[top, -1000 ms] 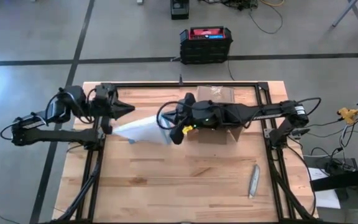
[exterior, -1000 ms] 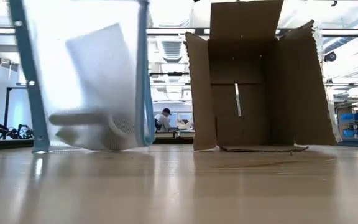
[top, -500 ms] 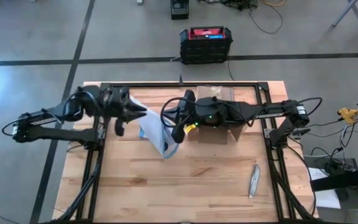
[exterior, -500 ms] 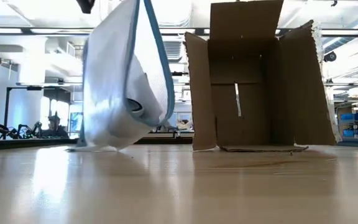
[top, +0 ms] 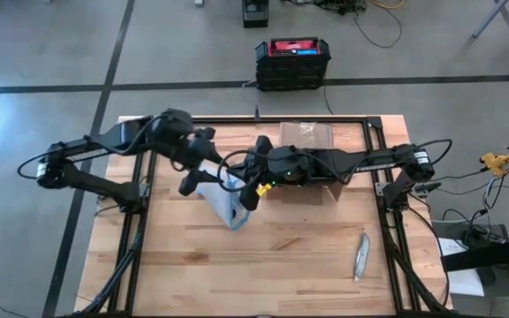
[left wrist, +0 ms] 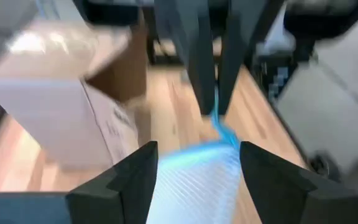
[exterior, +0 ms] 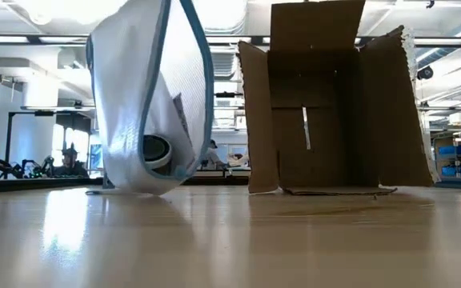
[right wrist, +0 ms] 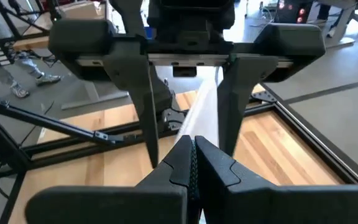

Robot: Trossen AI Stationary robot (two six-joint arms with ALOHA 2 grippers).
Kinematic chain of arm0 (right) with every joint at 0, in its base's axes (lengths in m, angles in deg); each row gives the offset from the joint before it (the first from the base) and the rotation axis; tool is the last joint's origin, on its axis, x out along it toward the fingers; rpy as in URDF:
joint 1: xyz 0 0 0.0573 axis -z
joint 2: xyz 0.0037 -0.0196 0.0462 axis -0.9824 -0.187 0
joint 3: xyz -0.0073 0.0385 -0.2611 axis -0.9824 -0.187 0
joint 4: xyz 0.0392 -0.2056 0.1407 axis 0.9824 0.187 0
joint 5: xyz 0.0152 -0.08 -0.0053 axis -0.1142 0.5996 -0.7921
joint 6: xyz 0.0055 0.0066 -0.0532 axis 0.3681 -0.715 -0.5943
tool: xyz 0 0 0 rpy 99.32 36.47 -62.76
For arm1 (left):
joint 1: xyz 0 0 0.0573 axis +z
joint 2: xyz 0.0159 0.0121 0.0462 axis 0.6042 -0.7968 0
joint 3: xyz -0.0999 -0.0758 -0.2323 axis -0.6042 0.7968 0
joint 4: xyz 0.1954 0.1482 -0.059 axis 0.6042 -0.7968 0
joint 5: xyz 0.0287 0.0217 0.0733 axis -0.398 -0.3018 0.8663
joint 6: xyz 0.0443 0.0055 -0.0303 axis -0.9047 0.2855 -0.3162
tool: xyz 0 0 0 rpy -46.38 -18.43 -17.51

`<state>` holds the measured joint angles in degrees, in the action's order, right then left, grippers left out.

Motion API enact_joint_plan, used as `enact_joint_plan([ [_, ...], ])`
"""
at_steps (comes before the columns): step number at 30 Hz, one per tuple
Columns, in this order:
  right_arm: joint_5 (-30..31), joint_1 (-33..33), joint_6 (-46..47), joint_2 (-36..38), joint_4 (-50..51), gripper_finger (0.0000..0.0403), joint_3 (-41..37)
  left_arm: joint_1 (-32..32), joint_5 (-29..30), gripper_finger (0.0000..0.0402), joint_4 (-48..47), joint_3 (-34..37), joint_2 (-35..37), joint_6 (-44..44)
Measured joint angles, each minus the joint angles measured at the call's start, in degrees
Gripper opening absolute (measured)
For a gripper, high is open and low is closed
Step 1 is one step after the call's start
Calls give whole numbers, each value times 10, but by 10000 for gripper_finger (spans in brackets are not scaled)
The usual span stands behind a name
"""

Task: Pack items into zip bag
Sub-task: Close the blue transparent zip bag

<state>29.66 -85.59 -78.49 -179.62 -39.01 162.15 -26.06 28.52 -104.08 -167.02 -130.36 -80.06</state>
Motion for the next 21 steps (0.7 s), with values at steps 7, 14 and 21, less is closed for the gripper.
enact_joint_plan([
  [7, 0, -1, 2, 1, 0, 0, 0, -12, -13, 201, -55, -84, -33, -42],
  [14, 0, -4, 10, 1, 4, 0, 0, -38, 27, 185, -66, -73, -37, -49],
  [21, 0, -5, 11, 1, 6, 0, 0, -72, 64, 181, -55, -30, -43, -49],
])
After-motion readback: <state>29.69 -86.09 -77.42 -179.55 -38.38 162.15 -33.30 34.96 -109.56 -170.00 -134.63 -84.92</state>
